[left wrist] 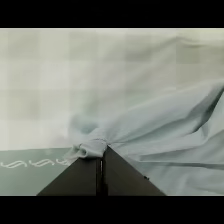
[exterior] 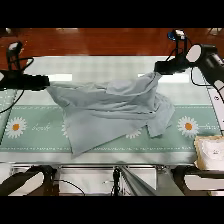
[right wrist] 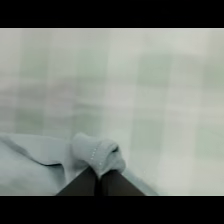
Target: Fold the shirts.
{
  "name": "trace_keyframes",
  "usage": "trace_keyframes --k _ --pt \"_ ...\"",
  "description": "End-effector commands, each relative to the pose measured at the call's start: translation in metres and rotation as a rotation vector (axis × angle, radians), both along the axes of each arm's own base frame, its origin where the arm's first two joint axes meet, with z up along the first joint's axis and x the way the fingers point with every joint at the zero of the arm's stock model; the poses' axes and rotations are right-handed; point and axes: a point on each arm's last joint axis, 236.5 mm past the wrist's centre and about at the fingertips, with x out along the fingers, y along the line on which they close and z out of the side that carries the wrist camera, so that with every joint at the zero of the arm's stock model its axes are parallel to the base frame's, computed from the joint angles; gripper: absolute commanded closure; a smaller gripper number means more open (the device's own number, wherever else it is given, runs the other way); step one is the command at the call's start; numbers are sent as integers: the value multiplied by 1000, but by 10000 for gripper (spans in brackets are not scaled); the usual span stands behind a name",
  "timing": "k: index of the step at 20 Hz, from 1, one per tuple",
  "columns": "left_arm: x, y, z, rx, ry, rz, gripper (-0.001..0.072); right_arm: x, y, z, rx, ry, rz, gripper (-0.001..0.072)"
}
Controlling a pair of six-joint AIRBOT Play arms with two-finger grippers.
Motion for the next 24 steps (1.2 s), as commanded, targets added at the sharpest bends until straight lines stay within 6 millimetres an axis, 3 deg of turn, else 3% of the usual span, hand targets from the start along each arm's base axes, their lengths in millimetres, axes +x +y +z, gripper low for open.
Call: trace_keyframes --k 1,2,3,4,5,7,9,10,11,13,15,18,20,22,24 --pt "10 -6 -36 -49 69 17 681 21 -2 -5 -15 -68 -1 691" --pt "10 -11 -46 -79 97 22 669 21 -2 -8 -16 -63 -1 688" --pt "11 -17 -53 -113 120 29 597 21 -2 -9 -16 -62 -1 639" --pt "12 -23 -59 -150 138 37 463 22 -2 -9 -17 -65 -1 555" --pt "13 -26 -62 -170 147 41 385 22 -2 -6 -17 -68 -1 479" --pt "11 -23 -57 -167 155 39 358 16 -6 7 -54 -63 28 322" --pt "-2 -1 -46 -108 206 22 358 0 -35 34 -218 -46 66 266" --pt "-16 17 -42 -59 255 16 315 -10 -60 49 -346 -32 74 264" --pt "-38 35 -42 -16 338 18 184 -21 -93 66 -488 -15 59 259" --pt "-97 49 -54 -45 553 -38 159 -39 -146 84 -609 28 -14 259" --pt "-140 34 -66 -225 675 -1 157 -57 -179 73 -522 99 -122 259" --pt "-176 -9 -76 -490 670 28 156 -81 -204 45 -333 191 -203 273" --pt "-212 -27 -91 -530 718 35 152 -90 -214 33 -250 210 -236 286" --pt "-244 -43 -103 -557 770 42 56 -93 -220 24 -187 209 -260 286" --pt "-257 -52 -111 -572 774 55 53 -95 -222 18 -155 209 -262 286"
